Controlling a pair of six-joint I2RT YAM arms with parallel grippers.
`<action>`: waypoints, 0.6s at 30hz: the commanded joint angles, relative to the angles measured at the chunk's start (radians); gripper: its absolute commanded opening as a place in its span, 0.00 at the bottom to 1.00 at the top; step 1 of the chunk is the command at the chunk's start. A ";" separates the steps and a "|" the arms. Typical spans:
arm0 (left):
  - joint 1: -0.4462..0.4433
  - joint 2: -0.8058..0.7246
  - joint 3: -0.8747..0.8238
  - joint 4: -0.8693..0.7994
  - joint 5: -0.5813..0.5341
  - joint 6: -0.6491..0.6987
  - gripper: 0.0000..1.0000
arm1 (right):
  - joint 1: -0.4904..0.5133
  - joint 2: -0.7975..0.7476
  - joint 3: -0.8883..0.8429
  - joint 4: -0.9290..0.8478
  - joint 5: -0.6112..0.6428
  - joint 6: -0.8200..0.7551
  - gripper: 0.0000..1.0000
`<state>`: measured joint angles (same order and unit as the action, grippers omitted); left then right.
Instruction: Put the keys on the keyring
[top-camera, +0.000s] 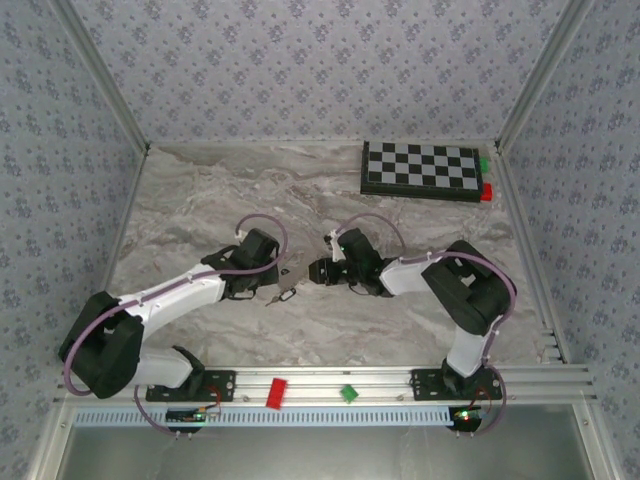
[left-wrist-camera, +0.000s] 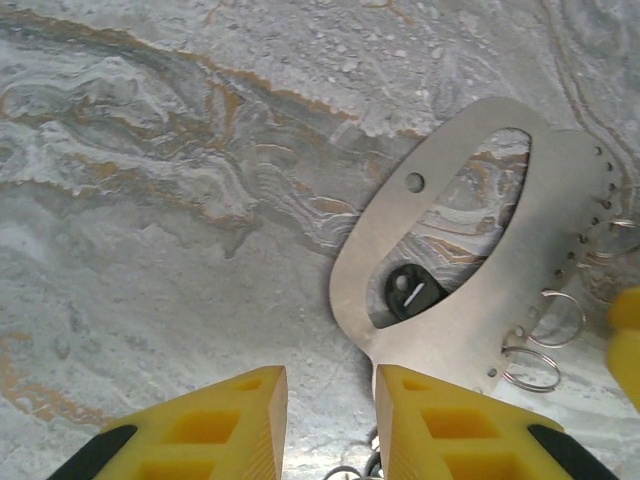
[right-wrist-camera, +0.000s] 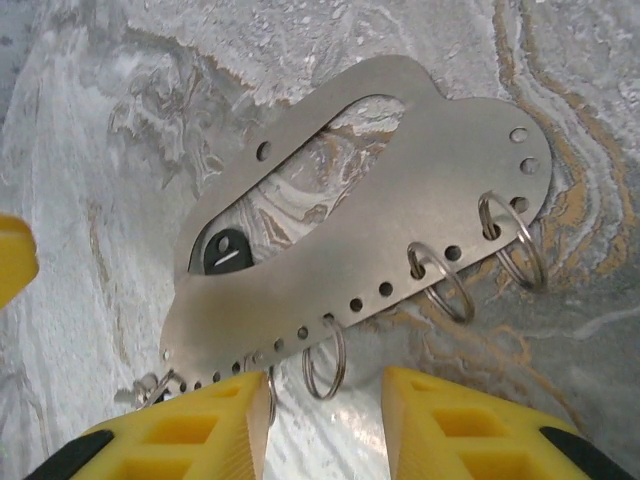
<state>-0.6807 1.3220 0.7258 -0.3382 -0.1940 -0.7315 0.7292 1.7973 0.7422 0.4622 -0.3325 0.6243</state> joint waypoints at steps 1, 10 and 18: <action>0.001 0.005 0.013 0.022 0.022 0.030 0.29 | 0.008 0.045 0.008 0.077 -0.002 0.081 0.34; 0.001 0.001 -0.004 0.036 0.032 0.025 0.29 | 0.022 0.090 0.045 0.043 -0.001 0.101 0.28; 0.002 -0.010 -0.012 0.038 0.031 0.021 0.29 | 0.067 0.081 0.104 -0.102 0.103 0.080 0.26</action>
<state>-0.6807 1.3247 0.7242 -0.3099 -0.1711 -0.7219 0.7731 1.8610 0.8200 0.4500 -0.2722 0.6998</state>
